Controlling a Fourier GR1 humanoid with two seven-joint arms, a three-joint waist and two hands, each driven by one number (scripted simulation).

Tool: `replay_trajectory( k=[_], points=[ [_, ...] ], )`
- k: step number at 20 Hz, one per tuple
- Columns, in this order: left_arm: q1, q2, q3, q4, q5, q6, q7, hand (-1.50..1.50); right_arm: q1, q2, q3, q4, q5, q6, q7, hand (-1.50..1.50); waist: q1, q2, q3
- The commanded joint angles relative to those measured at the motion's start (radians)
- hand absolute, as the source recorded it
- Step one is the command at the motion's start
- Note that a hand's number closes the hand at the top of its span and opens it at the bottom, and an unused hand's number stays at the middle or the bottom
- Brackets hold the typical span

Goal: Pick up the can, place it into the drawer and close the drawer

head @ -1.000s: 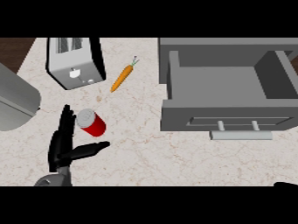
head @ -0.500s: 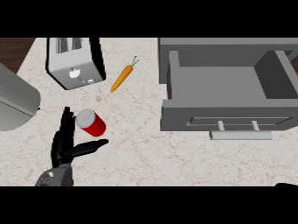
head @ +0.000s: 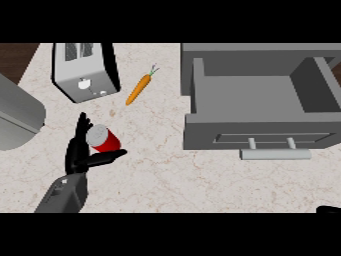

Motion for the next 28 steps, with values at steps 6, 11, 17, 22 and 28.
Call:
replay_trajectory(
  k=[6,11,17,22,28],
  points=[
    [-0.13,0.024,0.008,0.183,0.006,-0.117,-0.07,1.5,-0.057,-0.015,-0.013,-0.015,-0.004,-0.024,0.051,-1.5,-0.004,0.002,0.0],
    [-0.163,0.057,0.013,0.209,0.025,-0.235,-0.076,1.5,-0.055,0.009,0.012,0.033,0.031,-0.022,0.003,-1.5,-0.004,0.002,0.0],
    [-0.213,0.005,0.008,0.281,0.004,-0.171,-0.153,1.5,-0.04,-0.013,-0.021,0.011,0.02,-0.003,0.0,-1.5,-0.008,0.003,0.0],
    [-0.277,-0.043,0.006,0.329,-0.009,-0.115,-0.156,1.5,-0.014,0.031,0.025,0.019,0.062,0.0,-0.055,-1.5,-0.015,0.007,-0.001],
    [-0.301,-0.018,0.019,0.217,0.039,-0.16,-0.091,1.5,0.003,0.013,-0.041,0.024,0.008,0.02,-0.072,-1.5,-0.005,0.001,0.0]
  ],
)
